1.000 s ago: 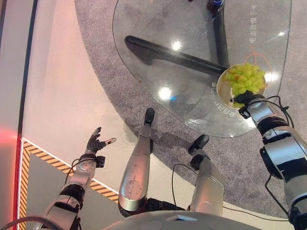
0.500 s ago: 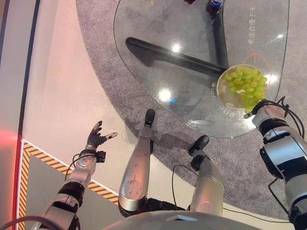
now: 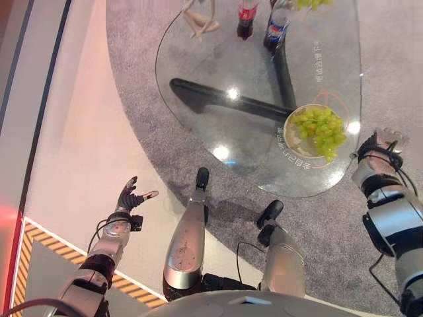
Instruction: Pick up fruits into the plate
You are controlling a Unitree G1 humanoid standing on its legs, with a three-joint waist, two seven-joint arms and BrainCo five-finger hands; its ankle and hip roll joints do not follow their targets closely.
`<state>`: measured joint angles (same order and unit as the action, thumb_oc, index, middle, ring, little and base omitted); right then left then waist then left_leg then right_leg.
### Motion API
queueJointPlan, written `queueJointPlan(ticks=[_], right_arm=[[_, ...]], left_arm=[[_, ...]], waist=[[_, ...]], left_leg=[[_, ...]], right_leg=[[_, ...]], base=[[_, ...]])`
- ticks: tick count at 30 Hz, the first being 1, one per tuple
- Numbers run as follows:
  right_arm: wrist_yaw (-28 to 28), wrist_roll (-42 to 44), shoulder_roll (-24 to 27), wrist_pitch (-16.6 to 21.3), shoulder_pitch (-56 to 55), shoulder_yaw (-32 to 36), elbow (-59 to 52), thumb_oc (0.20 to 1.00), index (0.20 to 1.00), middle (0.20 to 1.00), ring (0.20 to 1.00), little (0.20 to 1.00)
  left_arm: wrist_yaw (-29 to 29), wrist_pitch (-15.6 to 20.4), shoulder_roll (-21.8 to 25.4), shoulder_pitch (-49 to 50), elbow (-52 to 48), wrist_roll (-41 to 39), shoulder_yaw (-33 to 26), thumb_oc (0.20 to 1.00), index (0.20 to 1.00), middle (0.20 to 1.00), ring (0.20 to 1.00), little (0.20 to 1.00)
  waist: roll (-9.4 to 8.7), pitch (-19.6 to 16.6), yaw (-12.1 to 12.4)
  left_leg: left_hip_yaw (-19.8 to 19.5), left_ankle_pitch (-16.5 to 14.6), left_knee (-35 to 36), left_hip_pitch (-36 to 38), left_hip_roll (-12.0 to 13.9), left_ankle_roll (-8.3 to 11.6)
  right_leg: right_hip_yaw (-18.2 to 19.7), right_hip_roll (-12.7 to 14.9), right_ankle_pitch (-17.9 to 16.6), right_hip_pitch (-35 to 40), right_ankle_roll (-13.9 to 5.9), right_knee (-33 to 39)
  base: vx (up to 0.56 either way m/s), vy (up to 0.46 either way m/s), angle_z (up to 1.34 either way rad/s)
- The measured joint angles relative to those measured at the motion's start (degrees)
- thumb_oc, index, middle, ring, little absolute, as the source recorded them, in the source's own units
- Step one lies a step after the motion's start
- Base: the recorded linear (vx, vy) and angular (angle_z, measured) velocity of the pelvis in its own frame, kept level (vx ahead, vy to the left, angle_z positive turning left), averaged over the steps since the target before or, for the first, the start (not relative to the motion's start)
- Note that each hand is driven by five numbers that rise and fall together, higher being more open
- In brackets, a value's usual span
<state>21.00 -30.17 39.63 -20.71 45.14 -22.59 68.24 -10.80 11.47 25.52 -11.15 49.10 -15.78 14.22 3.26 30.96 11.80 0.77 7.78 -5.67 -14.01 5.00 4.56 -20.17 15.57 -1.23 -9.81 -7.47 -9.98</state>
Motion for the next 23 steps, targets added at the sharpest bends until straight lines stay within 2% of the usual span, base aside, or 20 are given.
queueJointPlan(ticks=[2,5,6,8,10,11,14,18,20,23], right_arm=[[2.61,0.99,-0.04,2.57,-3.04,2.59,-2.15,1.000,1.000,1.000,1.000,1.000],[4.74,4.31,-0.62,8.29,-11.12,6.36,-7.36,1.000,1.000,1.000,1.000,1.000],[4.74,5.39,-1.97,9.73,-13.95,6.86,-9.52,1.000,1.000,1.000,1.000,1.000],[4.23,6.06,-6.24,12.11,-22.77,7.16,-12.78,1.000,1.000,1.000,1.000,1.000],[3.53,6.69,-8.48,13.31,-28.09,7.07,-12.93,1.000,1.000,1.000,1.000,1.000],[3.37,6.72,-9.45,13.43,-31.28,7.17,-12.72,1.000,1.000,1.000,1.000,1.000],[1.64,6.78,-11.55,13.60,-36.05,8.12,-10.66,1.000,1.000,1.000,1.000,1.000],[-2.67,9.34,-16.60,13.34,-42.22,8.80,-5.20,1.000,1.000,1.000,1.000,1.000],[-4.87,11.22,-18.61,13.30,-43.71,8.83,-2.31,1.000,1.000,1.000,1.000,1.000],[-7.43,13.79,-19.73,13.46,-44.62,8.91,-0.41,1.000,1.000,1.000,1.000,1.000]], left_arm=[[0.09,-0.08,-0.11,-0.01,0.05,0.00,0.01,1.000,1.000,1.000,1.000,1.000],[1.15,-0.13,-0.99,0.20,1.04,0.53,-0.98,1.000,1.000,1.000,1.000,1.000],[1.16,-0.15,-1.13,0.99,1.81,1.56,-1.29,1.000,1.000,1.000,1.000,1.000],[1.27,-0.11,-1.20,4.05,3.22,4.97,-1.27,1.000,1.000,1.000,1.000,1.000],[1.79,-0.15,-1.59,5.64,4.83,7.51,-1.14,1.000,1.000,1.000,1.000,1.000],[1.87,-0.14,-1.74,6.35,5.89,8.92,-1.00,1.000,1.000,1.000,1.000,1.000],[2.42,-0.21,-2.55,6.53,9.95,11.40,-0.98,1.000,1.000,1.000,1.000,1.000],[2.73,-1.72,-4.00,7.40,12.68,11.82,-1.07,1.000,1.000,1.000,1.000,1.000],[2.76,-2.62,-4.77,7.28,14.24,13.34,-1.08,1.000,1.000,1.000,1.000,1.000],[2.85,-3.15,-5.45,7.88,17.33,15.32,-1.11,1.000,1.000,1.000,1.000,1.000]], waist=[[-0.20,-0.16,-0.85],[-0.91,-2.74,-2.96],[-1.58,-4.42,-3.69],[-3.92,-10.87,-5.46],[-5.06,-14.47,-6.94],[-5.58,-16.89,-7.84],[-6.22,-18.72,-10.79],[-6.16,-22.86,-12.29],[-5.88,-23.68,-12.37],[-5.15,-25.48,-12.79]], left_leg=[[0.97,-0.04,1.27,2.60,0.10,-0.05],[2.22,-0.23,3.55,5.66,0.33,-0.18],[2.94,-0.20,4.40,6.86,0.53,-0.08],[4.66,-0.43,6.57,9.37,1.24,0.31],[5.51,-0.79,8.15,12.08,1.57,0.74],[6.32,-0.85,9.02,13.03,1.80,0.83],[8.00,-1.01,10.76,16.98,2.22,1.05],[9.60,-1.88,10.80,18.86,2.97,1.75],[9.75,-2.08,10.86,19.70,3.27,1.94],[10.14,-2.25,10.96,19.98,3.33,1.81]], right_leg=[[0.56,-0.42,-0.92,2.40,-0.20,2.24],[1.08,-1.22,-2.49,5.46,-0.46,6.20],[1.15,-1.59,-3.17,6.75,-0.57,7.68],[2.46,-2.71,-3.54,8.22,-0.47,10.49],[2.61,-3.27,-3.55,10.42,-0.50,12.07],[3.16,-3.62,-3.55,10.74,-0.50,12.78],[4.52,-4.26,-3.56,13.33,-0.51,14.03],[5.73,-5.02,-3.55,14.66,-0.51,15.18],[5.87,-5.26,-3.53,15.40,-0.49,15.19],[6.33,-5.27,-3.52,15.32,-0.49,15.21]], base=[[0.07,0.038,-0.22],[0.14,-0.010,-0.17],[0.09,-0.013,-0.25],[0.07,0.019,-0.36],[0.07,0.058,-0.28],[0.11,0.077,-0.32],[0.10,0.034,-0.28],[0.05,-0.017,-0.20],[0.04,-0.009,-0.06],[0.06,0.005,-0.07]])
